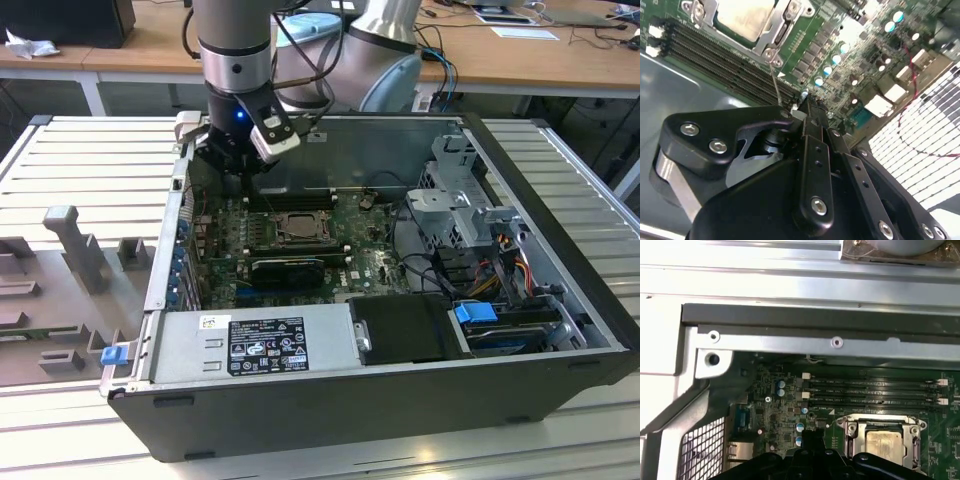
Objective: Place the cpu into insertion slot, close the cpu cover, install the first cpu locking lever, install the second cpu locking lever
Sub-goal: 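Install the first cpu locking lever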
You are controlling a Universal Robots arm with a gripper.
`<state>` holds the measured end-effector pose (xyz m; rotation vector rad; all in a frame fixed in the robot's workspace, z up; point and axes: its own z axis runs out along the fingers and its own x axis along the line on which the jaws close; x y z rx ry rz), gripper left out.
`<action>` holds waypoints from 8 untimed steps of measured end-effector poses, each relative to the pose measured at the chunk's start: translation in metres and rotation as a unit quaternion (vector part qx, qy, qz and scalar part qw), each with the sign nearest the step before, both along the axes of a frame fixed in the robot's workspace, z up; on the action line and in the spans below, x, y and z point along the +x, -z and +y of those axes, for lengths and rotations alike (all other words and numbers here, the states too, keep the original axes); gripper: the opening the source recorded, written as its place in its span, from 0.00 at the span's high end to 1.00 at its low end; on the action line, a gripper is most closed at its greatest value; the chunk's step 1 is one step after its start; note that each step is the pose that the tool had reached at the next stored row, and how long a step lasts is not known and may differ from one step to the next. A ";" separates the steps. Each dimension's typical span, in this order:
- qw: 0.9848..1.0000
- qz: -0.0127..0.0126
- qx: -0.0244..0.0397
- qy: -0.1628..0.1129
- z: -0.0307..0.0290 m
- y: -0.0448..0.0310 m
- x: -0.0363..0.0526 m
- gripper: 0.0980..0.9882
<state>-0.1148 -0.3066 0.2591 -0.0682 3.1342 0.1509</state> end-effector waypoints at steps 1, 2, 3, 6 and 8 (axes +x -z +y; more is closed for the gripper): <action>1.000 0.000 0.000 0.000 0.0014 0.0002 0.0000 0.99; 1.000 0.000 0.000 0.000 0.0029 0.0005 0.0000 0.99; 1.000 0.000 0.000 0.000 0.0046 0.0009 0.0004 0.99; 1.000 0.000 0.000 0.000 0.0069 0.0015 0.0078 0.99; 1.000 0.000 0.000 0.000 0.0077 0.0018 0.0150 0.99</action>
